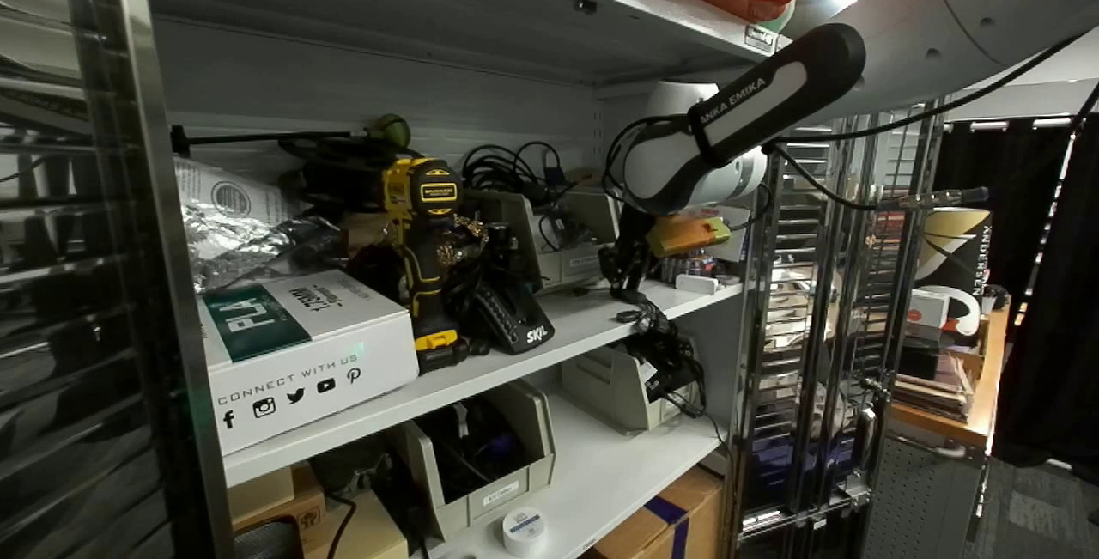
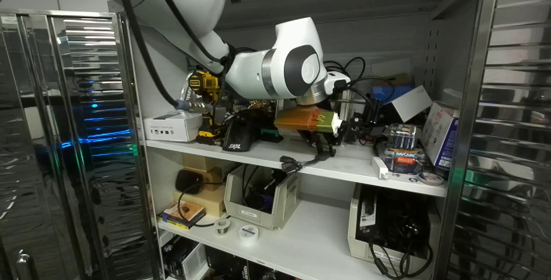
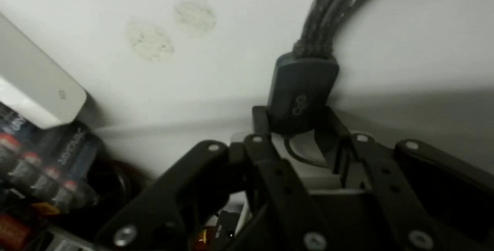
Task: Pick up the black cable and put it in the box
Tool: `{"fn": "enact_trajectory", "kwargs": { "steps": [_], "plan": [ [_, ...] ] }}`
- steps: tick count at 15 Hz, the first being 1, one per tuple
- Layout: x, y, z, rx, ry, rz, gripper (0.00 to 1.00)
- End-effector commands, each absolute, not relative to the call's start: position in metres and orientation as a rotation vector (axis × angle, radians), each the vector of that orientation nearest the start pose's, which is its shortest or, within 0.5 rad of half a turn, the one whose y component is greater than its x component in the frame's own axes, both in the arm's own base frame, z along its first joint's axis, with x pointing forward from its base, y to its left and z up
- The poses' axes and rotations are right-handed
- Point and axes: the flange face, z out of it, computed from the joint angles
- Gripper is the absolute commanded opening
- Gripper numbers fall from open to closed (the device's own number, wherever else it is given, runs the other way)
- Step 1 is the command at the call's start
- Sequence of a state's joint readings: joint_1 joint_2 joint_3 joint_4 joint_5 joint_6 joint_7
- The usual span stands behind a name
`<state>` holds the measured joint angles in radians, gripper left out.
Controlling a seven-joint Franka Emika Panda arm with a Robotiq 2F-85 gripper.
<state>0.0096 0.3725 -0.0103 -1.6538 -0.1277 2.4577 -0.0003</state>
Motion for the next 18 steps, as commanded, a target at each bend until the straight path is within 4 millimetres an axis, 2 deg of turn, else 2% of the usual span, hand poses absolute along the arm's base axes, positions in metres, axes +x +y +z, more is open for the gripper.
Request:
{"fn": "enact_trajectory", "kwargs": {
  "steps": [1,5,10,18],
  "plan": [
    [0.701,0.001,0.450,-3.241,-0.196,-0.685,0.19],
    [0.691,-0.009,0.455,-3.295,-0.180,-0.628,0.16],
    [0.655,-0.025,0.473,-3.279,-0.117,-0.473,0.13],
    [0.610,-0.019,0.531,-3.018,-0.086,-0.634,0.13]
  ]
}}
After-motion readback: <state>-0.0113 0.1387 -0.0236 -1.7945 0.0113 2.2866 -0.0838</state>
